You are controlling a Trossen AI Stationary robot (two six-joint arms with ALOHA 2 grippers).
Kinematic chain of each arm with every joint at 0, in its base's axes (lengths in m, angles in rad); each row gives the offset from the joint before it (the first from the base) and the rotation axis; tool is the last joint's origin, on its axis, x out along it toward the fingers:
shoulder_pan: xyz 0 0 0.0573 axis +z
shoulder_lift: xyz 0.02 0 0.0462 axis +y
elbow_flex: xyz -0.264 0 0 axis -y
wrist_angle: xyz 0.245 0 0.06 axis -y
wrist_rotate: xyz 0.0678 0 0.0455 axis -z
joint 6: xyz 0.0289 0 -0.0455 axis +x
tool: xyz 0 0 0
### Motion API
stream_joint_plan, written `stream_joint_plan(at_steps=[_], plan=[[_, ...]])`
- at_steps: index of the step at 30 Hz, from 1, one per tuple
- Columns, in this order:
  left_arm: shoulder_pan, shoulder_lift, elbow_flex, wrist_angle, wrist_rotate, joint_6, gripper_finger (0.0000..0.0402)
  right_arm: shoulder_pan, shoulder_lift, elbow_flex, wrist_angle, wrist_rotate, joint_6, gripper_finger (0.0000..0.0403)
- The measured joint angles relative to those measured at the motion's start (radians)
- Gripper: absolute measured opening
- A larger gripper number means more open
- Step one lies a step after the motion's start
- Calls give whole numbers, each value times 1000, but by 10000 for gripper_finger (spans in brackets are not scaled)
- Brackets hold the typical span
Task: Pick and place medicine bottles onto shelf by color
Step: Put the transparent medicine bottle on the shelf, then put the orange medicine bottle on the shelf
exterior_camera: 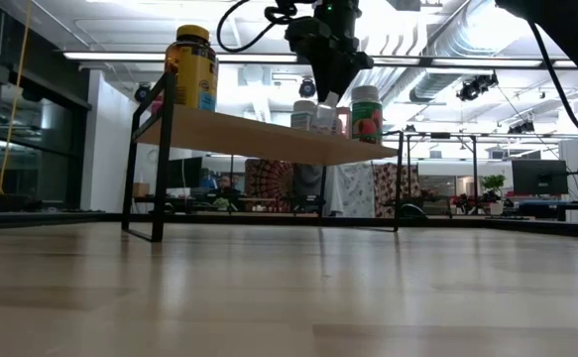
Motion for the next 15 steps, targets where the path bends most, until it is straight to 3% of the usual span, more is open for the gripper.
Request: stream_joint_plan(at_steps=[15], plan=[[0,0,0,0,0,0,257,-8,-1,0,0,9,-15,191]])
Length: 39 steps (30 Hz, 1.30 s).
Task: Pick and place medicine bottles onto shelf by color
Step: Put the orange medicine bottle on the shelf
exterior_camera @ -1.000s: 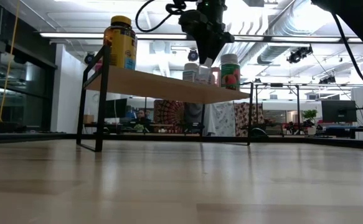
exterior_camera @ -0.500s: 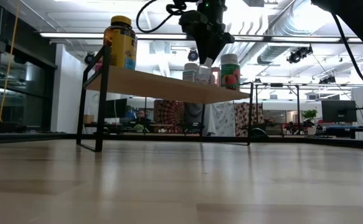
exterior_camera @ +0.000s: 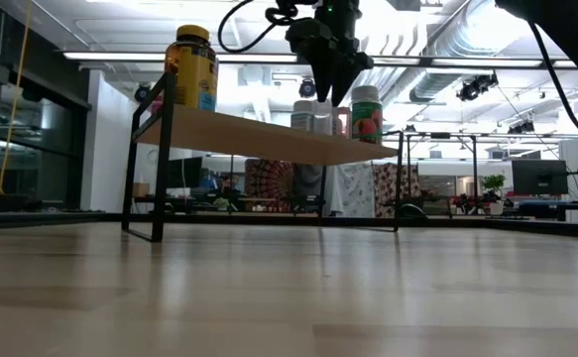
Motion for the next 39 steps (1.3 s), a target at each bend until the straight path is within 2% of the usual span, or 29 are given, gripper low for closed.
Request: stream_joint_plan(at_steps=[14,17,22,29,39], plan=[[0,0,0,-16,0,-7,257,46,-38,0,0,-90,-45,190],[0,0,0,-33,0,-18,257,80,-46,0,0,-127,-75,190],[0,0,0,-48,0,-26,257,169,-65,0,0,-128,-117,190],[0,0,0,-54,0,-26,257,307,-95,0,0,-37,-133,190],[0,0,0,-77,0,-27,257,473,-165,0,0,135,-59,190]])
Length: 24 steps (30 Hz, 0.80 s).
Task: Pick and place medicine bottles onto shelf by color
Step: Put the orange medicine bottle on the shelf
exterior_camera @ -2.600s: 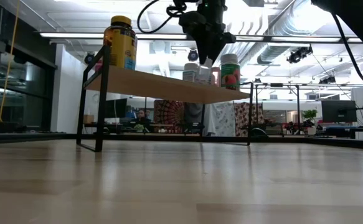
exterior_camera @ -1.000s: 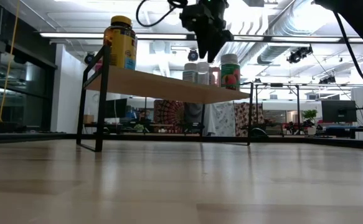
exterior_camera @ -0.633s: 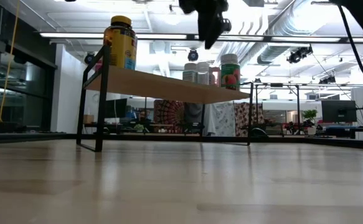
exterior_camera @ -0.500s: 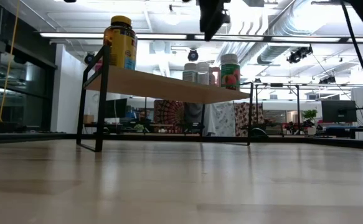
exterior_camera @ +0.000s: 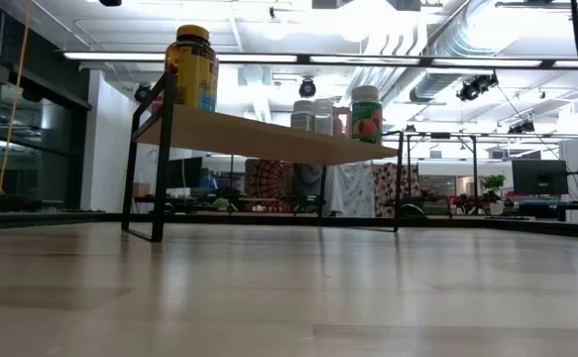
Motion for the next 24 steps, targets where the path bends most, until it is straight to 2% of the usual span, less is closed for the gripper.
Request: stream_joint_plan(at_steps=[10,20,22,24], plan=[[0,0,0,4,0,0,257,129,-66,0,0,160,58,190],[0,0,0,4,0,-3,257,171,-101,0,0,258,78,190],[0,0,0,4,0,-3,257,173,-115,-39,7,270,77,190],[0,0,0,2,0,-4,257,173,-159,-151,4,293,116,190]])
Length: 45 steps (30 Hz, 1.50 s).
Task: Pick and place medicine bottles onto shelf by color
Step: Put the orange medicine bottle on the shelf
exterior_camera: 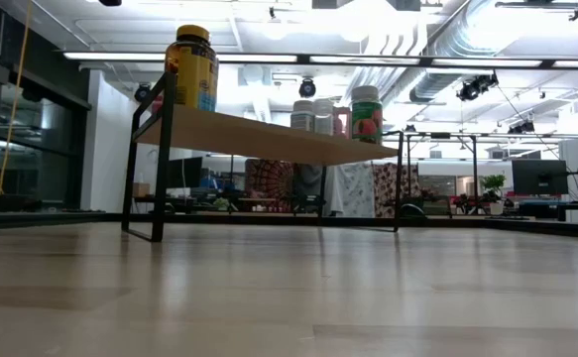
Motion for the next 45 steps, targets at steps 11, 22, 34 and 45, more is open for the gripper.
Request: stream_joint_plan(at_steps=[11,22,34,45], plan=[[0,0,0,18,0,-21,257,9,-751,-1153,592,-60,387,190],[0,0,0,27,0,-21,257,-15,-1067,-1639,1378,-299,304,190],[0,0,0,24,0,9,257,-14,-1023,-1657,1510,-217,271,190],[0,0,0,24,0,9,257,-25,-843,-1652,1864,-325,26,190]])
